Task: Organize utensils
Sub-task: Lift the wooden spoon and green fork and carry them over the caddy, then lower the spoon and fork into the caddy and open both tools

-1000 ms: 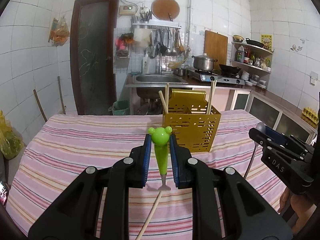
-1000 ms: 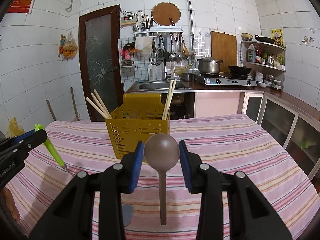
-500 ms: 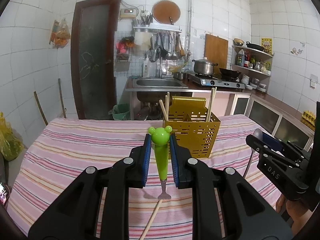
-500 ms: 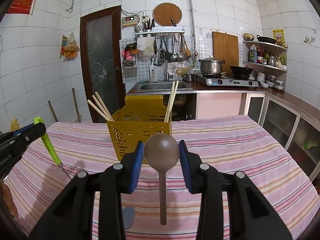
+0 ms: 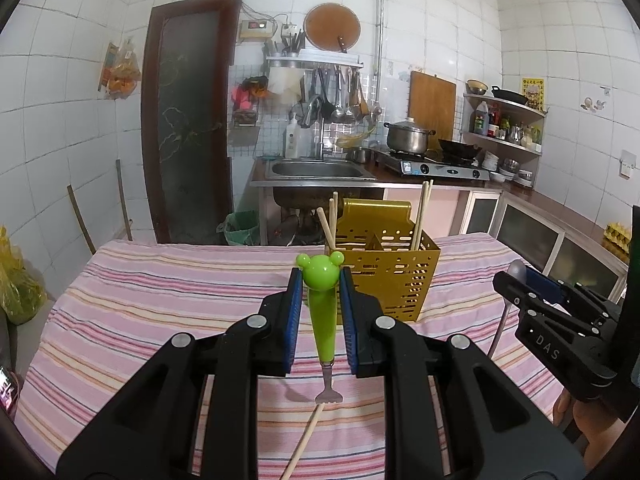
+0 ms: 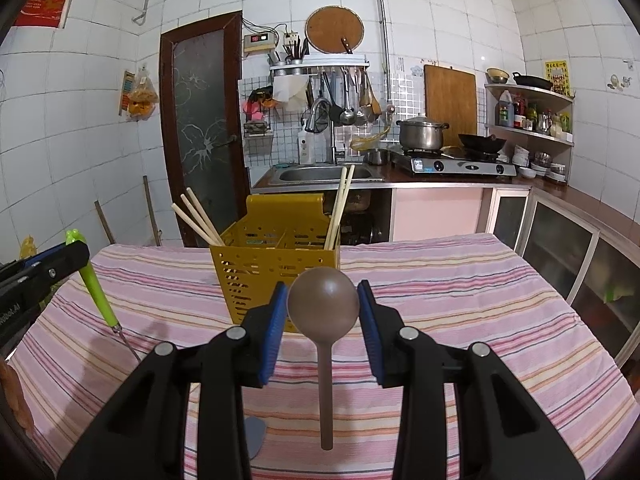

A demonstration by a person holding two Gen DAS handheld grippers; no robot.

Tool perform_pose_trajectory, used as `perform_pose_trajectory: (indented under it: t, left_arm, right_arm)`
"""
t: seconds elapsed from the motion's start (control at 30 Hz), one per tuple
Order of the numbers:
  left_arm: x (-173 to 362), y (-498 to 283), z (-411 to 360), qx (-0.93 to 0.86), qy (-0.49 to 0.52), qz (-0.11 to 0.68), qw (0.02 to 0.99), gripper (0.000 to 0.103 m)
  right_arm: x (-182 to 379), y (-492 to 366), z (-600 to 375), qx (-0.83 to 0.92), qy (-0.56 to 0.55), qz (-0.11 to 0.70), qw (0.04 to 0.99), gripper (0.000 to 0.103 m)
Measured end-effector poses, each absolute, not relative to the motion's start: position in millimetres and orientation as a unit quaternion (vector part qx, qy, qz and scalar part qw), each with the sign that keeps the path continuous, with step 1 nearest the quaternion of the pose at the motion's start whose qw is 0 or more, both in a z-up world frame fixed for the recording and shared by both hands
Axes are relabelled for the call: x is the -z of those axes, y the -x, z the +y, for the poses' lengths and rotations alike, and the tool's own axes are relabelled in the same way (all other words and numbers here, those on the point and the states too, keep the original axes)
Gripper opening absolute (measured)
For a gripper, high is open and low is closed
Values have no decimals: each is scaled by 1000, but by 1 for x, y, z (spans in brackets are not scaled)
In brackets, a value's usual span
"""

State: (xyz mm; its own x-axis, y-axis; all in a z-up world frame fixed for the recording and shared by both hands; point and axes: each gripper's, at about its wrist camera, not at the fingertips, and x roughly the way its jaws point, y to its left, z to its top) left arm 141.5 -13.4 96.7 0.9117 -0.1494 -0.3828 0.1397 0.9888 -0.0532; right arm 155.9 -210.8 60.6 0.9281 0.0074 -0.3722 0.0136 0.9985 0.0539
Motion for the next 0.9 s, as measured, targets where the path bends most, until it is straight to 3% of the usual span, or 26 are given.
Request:
perform_pose_trajectory:
  t: [0.33, 0.9]
  left_arm:
    - [-124, -149, -19, 92, 14, 177, 980, 18]
    - [-214, -222, -49, 115, 14, 95, 989, 18]
  right_arm:
    - [-84, -163, -219, 8, -30, 171, 985, 36]
    - [-192, -235, -214, 5, -17, 94, 995, 36]
